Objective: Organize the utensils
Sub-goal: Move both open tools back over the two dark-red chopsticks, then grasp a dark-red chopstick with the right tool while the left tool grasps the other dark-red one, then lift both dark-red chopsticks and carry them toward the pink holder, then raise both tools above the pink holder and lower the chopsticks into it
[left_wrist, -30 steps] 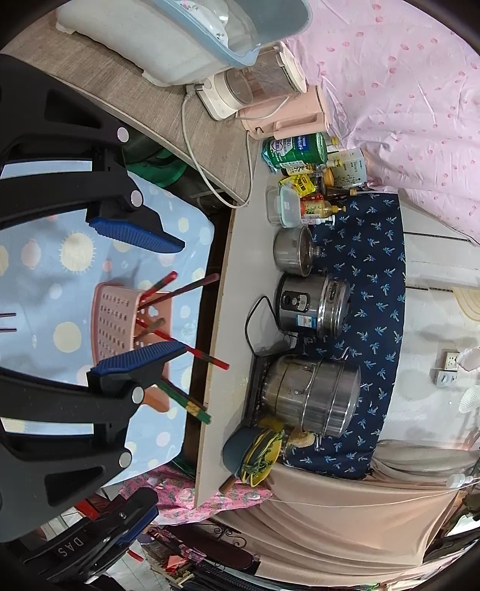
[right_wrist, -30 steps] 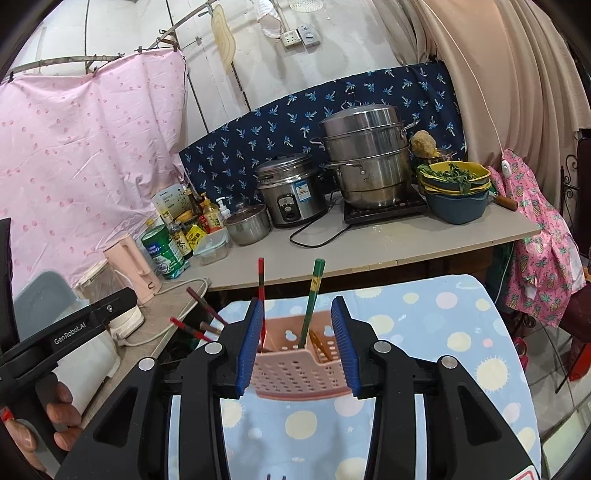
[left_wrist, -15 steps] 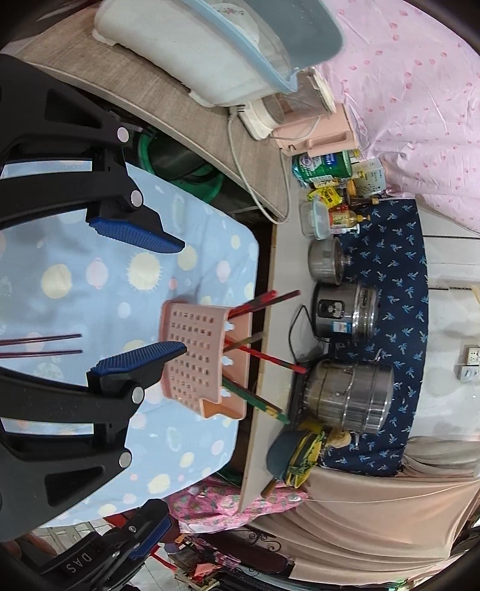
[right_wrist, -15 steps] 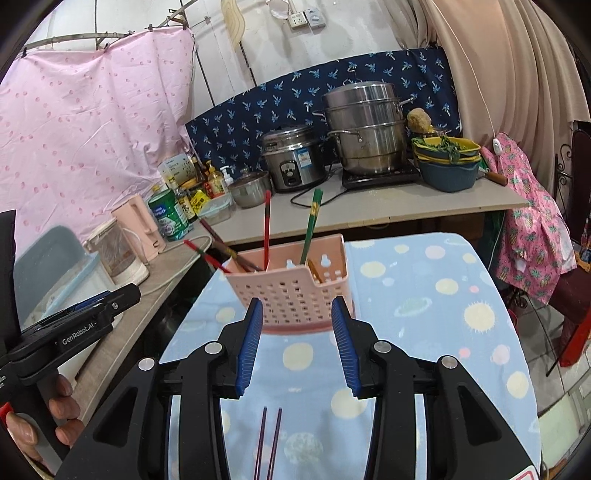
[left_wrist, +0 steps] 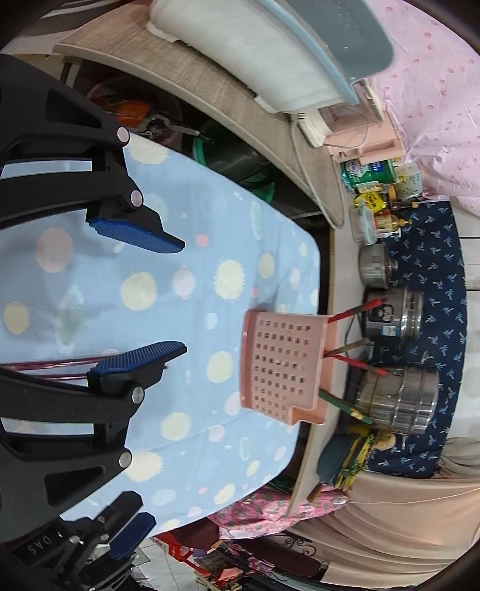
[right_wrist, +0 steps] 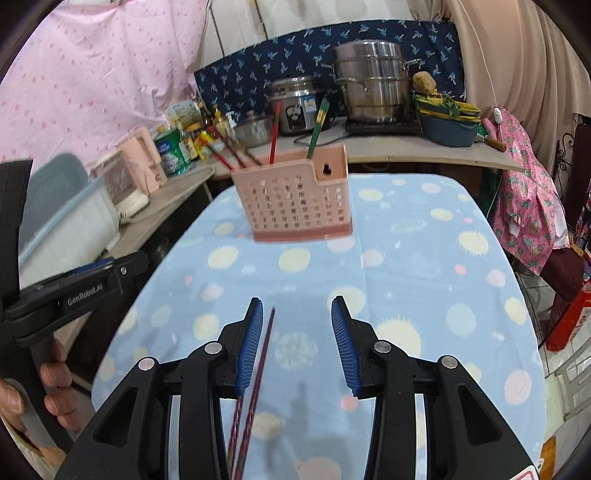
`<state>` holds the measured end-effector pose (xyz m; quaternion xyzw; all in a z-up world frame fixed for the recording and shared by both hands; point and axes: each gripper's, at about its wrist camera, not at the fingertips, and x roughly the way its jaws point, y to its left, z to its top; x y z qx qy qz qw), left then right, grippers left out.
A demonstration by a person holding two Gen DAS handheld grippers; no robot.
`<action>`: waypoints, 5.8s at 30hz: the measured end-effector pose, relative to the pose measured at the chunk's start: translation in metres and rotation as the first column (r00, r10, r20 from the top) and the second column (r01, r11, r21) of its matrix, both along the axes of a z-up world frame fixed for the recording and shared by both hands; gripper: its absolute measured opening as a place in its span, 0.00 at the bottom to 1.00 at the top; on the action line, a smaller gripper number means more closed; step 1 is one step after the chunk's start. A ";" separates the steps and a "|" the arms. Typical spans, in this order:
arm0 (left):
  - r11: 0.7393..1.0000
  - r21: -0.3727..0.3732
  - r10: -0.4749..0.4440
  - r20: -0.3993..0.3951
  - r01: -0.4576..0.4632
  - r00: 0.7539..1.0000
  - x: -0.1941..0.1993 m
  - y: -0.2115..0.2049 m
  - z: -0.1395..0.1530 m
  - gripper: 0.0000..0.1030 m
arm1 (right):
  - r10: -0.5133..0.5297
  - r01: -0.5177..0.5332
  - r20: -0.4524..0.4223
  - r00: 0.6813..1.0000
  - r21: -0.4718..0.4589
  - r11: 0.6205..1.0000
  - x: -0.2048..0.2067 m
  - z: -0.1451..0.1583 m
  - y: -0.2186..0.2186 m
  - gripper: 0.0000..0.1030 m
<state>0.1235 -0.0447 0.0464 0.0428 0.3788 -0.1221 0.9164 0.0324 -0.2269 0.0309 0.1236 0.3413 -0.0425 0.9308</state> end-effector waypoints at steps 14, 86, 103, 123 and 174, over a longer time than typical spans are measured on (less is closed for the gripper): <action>0.999 0.038 -0.015 -0.121 0.019 0.993 -0.041 0.015 -0.059 0.46 | 0.081 -0.077 -0.189 0.979 0.026 0.997 -0.047 -0.081 0.044 0.37; 0.982 0.072 -0.144 -0.312 0.175 0.939 -0.093 -0.018 -0.129 0.07 | -0.029 0.047 -0.274 0.961 0.062 0.997 -0.072 -0.126 0.022 0.07; 0.989 0.040 -0.128 -0.275 0.144 0.953 -0.087 -0.010 -0.093 0.07 | -0.025 0.038 -0.214 0.977 0.055 0.998 -0.072 -0.101 0.017 0.07; 0.992 -0.079 -0.104 -0.103 0.096 0.989 -0.061 -0.001 -0.002 0.07 | -0.068 0.069 -0.009 0.998 0.071 0.995 -0.051 -0.015 -0.018 0.07; 0.976 -0.197 -0.064 0.155 0.094 0.986 0.067 -0.034 0.139 0.07 | -0.052 0.030 0.275 0.960 0.084 0.996 0.067 0.113 -0.055 0.07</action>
